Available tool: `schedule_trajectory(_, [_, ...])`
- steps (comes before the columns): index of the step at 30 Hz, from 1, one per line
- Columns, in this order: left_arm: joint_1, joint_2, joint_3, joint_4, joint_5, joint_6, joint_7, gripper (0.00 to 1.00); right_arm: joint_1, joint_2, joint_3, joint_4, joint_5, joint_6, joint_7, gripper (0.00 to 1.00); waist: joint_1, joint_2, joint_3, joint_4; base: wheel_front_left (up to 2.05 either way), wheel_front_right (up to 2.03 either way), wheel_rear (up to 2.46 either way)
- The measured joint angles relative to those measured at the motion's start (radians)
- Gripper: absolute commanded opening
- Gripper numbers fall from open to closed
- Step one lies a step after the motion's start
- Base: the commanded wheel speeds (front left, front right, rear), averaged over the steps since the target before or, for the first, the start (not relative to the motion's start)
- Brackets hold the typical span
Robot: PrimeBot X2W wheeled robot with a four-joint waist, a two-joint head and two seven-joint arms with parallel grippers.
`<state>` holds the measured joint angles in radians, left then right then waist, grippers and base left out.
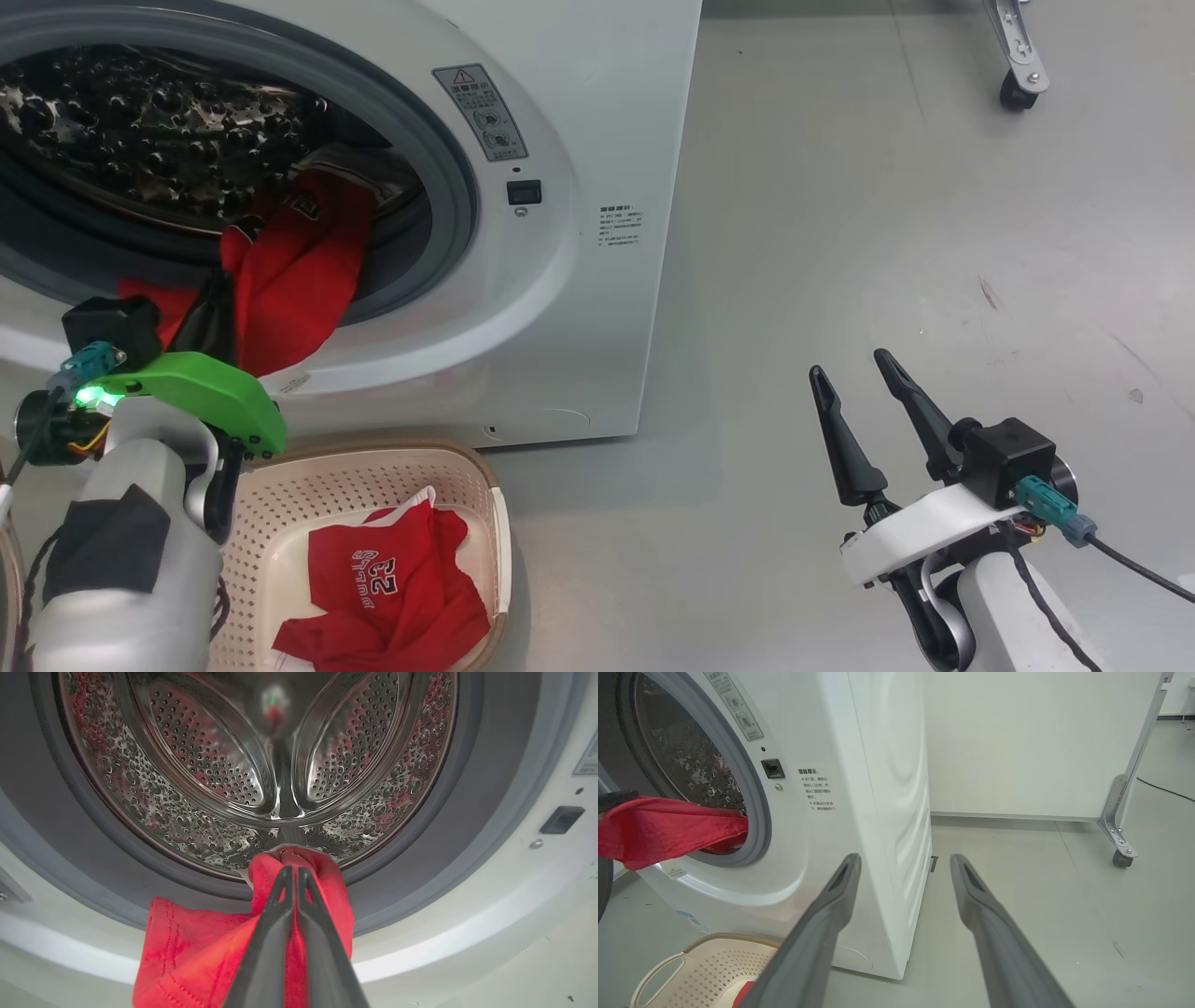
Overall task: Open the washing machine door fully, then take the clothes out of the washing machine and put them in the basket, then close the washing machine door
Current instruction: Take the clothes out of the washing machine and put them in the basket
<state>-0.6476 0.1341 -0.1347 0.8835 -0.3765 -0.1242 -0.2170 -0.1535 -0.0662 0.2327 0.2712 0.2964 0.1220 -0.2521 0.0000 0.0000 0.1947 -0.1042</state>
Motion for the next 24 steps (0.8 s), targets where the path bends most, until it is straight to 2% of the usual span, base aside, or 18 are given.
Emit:
schedule_trajectory(17, [0.1,0.0,0.016,-0.188,-0.01,0.0,-0.032,0.0,0.023,0.0,-0.01,-0.001,0.0,0.0,0.0,1.0,0.0,0.0,-0.037,0.006,0.0,0.0,0.0])
schedule_trajectory(24, [0.119,-0.015,0.072,-0.396,-0.01,0.0,-0.032,0.0,0.034,0.0,-0.015,-0.006,0.0,0.0,0.0,1.0,0.0,0.0,-0.037,0.016,0.0,0.0,0.0])
